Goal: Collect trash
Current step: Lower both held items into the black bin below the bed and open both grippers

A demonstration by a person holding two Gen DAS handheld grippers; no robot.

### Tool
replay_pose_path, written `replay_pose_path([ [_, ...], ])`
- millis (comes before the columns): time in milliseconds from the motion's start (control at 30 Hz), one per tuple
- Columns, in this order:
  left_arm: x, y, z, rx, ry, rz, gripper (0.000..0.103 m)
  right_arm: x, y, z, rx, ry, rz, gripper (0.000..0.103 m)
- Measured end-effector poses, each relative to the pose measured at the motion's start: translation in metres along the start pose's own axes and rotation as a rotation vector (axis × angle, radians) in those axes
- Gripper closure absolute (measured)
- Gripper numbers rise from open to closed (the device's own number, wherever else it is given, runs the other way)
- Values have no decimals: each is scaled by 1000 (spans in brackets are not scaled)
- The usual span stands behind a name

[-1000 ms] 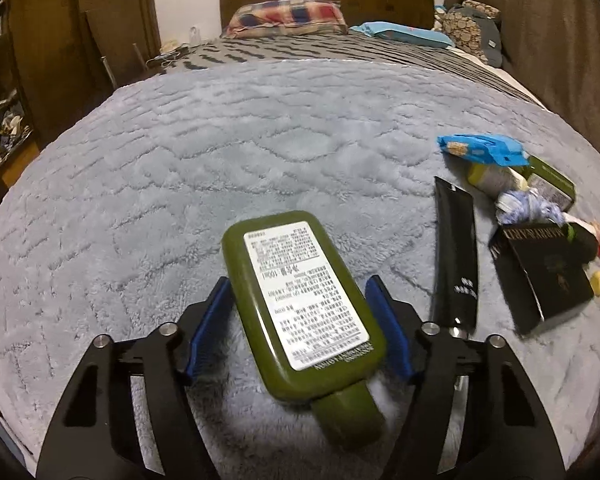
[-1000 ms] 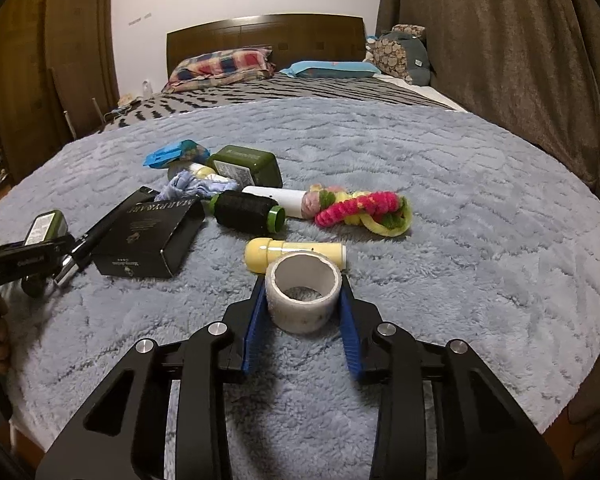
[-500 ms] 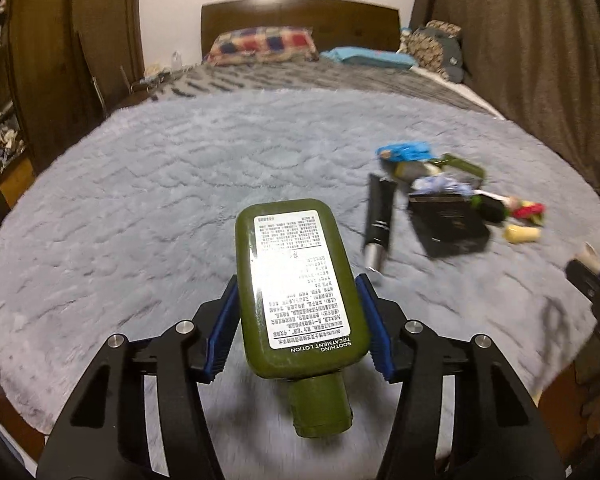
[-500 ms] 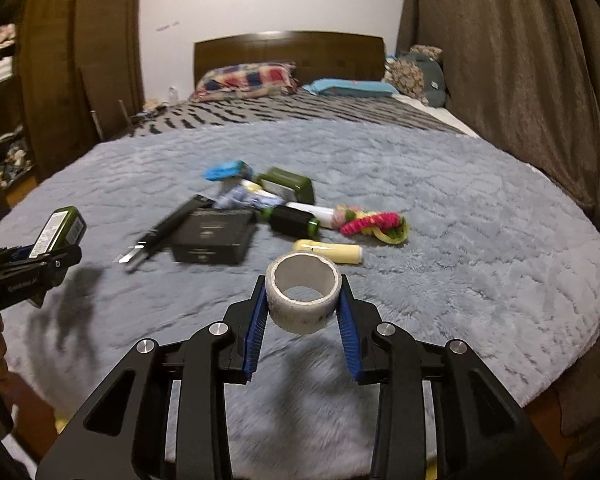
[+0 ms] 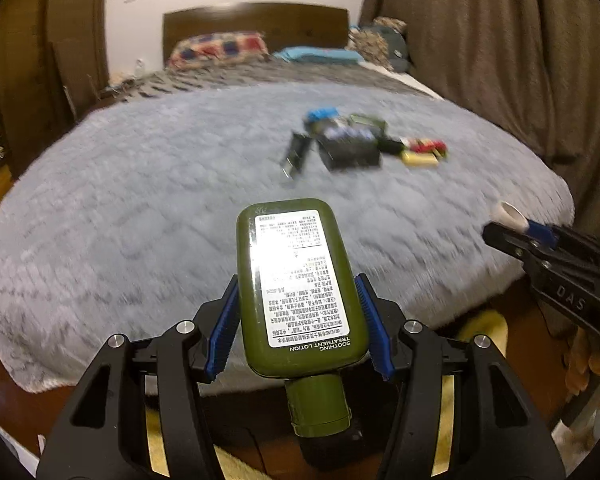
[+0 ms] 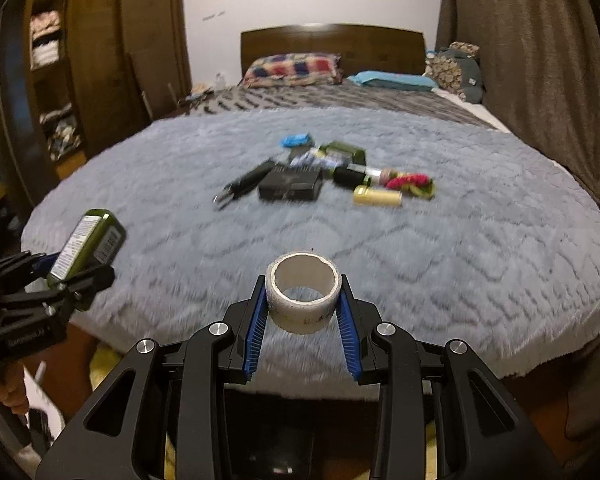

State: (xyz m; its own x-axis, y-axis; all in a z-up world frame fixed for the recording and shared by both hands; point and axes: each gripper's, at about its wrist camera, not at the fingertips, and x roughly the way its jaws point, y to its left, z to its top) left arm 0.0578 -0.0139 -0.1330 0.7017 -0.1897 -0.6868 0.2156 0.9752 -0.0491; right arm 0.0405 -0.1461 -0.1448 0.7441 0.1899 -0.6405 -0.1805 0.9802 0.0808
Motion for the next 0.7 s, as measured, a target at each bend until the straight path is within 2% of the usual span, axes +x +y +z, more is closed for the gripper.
replay_pose_path([
  [300, 30, -18, -60, 25, 164, -73, 50, 30, 9, -52, -5, 173, 61, 69],
  [467, 63, -20, -91, 30, 285, -118, 50, 56, 6, -78, 15, 276, 76, 69],
  [700, 105, -22, -132, 32, 414, -117, 51, 85, 8, -108, 27, 384, 93, 69],
])
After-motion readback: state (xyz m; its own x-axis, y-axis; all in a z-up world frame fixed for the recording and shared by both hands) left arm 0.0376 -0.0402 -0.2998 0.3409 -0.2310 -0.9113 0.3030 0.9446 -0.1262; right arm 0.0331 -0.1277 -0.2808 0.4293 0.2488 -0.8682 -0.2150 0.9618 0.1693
